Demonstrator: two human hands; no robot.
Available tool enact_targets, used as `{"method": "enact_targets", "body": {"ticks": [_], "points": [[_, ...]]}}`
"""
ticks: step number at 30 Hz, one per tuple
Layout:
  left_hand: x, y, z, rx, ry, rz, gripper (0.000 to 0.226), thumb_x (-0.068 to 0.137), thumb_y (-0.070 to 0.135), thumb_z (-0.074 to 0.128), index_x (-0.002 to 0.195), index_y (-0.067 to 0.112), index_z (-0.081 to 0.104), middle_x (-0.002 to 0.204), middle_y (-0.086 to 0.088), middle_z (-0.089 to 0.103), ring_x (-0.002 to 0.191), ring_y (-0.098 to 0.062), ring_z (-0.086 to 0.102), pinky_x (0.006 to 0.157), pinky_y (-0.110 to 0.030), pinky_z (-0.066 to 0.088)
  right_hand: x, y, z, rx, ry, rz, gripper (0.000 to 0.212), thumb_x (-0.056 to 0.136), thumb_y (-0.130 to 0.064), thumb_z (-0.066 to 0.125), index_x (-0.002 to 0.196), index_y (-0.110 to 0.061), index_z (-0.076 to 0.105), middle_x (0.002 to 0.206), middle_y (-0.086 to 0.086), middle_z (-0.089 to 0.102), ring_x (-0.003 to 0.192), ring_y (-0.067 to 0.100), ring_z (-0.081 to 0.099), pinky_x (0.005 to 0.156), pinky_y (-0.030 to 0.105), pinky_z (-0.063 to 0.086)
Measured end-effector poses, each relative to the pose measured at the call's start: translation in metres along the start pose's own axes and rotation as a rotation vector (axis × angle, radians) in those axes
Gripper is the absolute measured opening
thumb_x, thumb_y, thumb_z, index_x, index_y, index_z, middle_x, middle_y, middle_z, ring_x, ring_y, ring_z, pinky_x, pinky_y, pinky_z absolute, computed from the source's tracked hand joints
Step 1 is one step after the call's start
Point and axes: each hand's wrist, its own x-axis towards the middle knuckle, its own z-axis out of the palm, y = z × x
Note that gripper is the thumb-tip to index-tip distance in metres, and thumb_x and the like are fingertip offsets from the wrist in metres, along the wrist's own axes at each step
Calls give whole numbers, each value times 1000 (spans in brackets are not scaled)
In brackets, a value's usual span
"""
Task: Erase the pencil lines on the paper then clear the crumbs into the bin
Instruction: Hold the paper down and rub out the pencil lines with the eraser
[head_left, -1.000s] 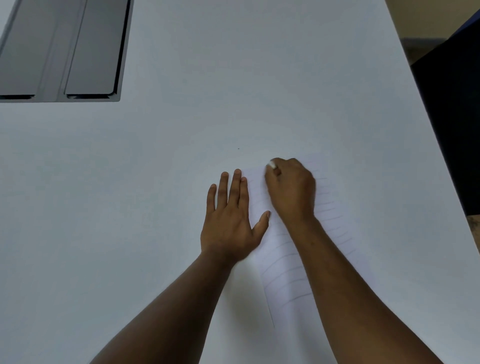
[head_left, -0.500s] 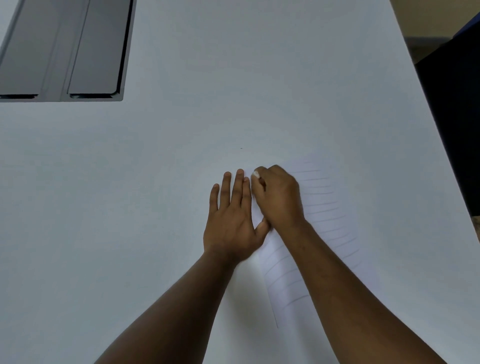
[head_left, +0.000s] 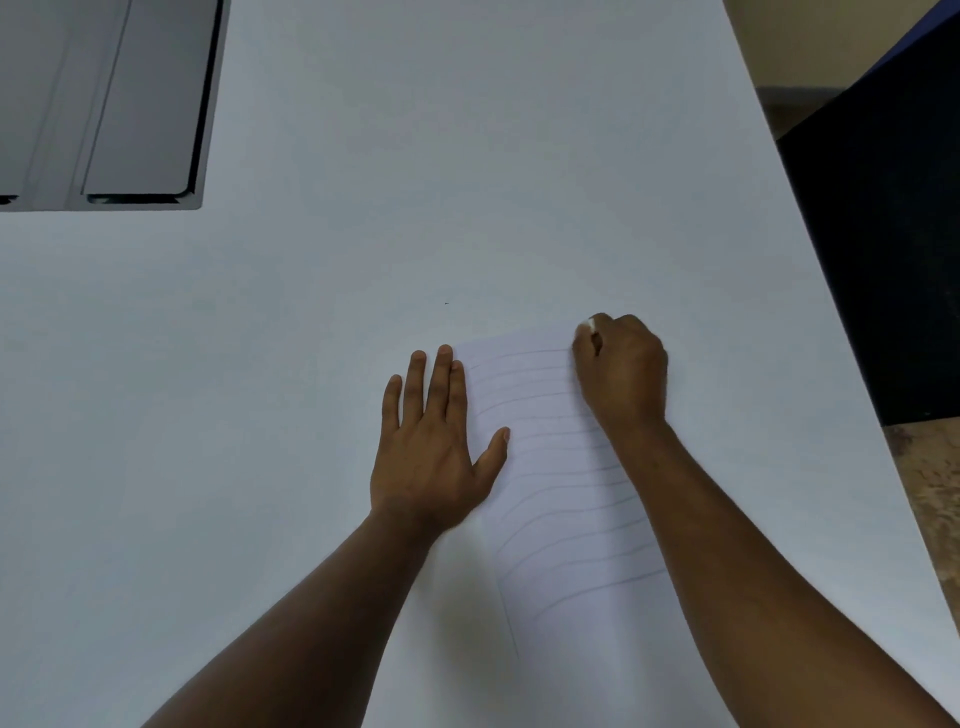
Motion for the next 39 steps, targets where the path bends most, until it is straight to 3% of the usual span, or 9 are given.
{"method": "enact_targets", "body": {"ticks": [4,8,13,18,23,27,31,36,39], "points": [[3,5,-2,-6,23,10,89,100,69,19,163,8,12,172,-6,2,159,-27,-7,128,-49,2,19,20,-11,54,6,81,29,90,-13,58,62,-8,53,59,5,45,54,19,38,50,31,32],[2,3,-2,-1,18,5,89,99,70,18,163,8,11,172,-6,3,159,-27,-7,128,-49,3,2,-12,-2,111,9,-33,21,89,-14,61,68,-9,61,63,6,52,58,14,39,58,24,23],[3,4,-3,-3,6,-1,89,99,71,16,164,10,8,172,-4,-1,158,-25,-10,128,-47,-1,7,-1,2,-35,-6,12,21,89,-15,61,69,-6,64,65,11,56,52,27,53,50,25,30],[3,4,-3,1,3,8,89,99,70,16,164,10,10,172,-5,1,158,-26,-9,128,-49,1,17,12,-11,35,14,81,29,88,-11,59,60,-8,53,58,4,44,51,19,40,51,27,27],[3,3,-2,-3,-1,4,89,99,71,17,164,11,6,172,-4,-3,158,-25,-12,128,-48,-2,-9,-3,0,65,2,-55,19,90,-12,62,71,-8,63,64,6,53,56,13,38,55,22,26],[2,3,-3,1,3,5,89,99,70,19,164,9,9,172,-4,-1,158,-26,-10,128,-48,0,9,16,-6,22,26,62,25,91,-14,58,66,-8,58,61,4,46,53,17,38,49,27,32],[2,3,-3,-9,13,4,88,100,70,21,163,9,11,172,-4,1,158,-26,-9,128,-49,2,-4,-5,-19,220,8,129,26,89,-15,59,64,-10,58,59,4,50,55,18,45,54,31,37],[0,3,-4,-67,24,-4,88,100,71,16,164,12,6,172,-5,1,159,-24,-5,129,-46,1,-55,-44,-26,502,-147,70,7,88,-12,66,84,-13,73,71,-2,63,63,9,56,60,20,46],[-3,0,-4,-142,61,19,84,102,66,24,164,12,8,172,-5,7,159,-23,2,129,-43,4,-59,-34,-27,543,-204,123,18,94,-18,64,109,-14,74,82,-6,68,71,4,61,72,24,54]]}}
